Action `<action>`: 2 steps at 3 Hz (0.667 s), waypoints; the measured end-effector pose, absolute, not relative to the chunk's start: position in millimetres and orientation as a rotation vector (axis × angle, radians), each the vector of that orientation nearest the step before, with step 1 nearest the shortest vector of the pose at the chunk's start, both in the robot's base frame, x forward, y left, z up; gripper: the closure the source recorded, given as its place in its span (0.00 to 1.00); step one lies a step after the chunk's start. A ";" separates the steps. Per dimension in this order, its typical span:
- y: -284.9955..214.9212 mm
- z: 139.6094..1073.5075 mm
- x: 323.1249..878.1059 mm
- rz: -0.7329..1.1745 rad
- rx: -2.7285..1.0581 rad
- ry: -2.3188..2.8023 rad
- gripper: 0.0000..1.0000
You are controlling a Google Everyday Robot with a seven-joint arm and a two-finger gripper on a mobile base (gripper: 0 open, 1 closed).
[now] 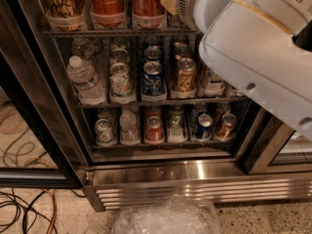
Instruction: Pick blue plastic bottle from top shelf of fridge
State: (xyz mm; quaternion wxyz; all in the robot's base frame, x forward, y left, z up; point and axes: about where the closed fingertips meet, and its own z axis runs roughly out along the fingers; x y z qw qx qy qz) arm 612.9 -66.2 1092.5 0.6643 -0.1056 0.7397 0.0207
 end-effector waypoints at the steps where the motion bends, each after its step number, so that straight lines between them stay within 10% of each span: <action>1: -72.5 1089.0 620.8 -0.020 -0.205 1.654 0.30; 2: -84.1 1089.4 622.6 -0.077 -0.156 1.632 0.30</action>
Offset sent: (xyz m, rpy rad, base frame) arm 0.0143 -0.0371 -0.0141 0.0049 -0.0763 -0.2182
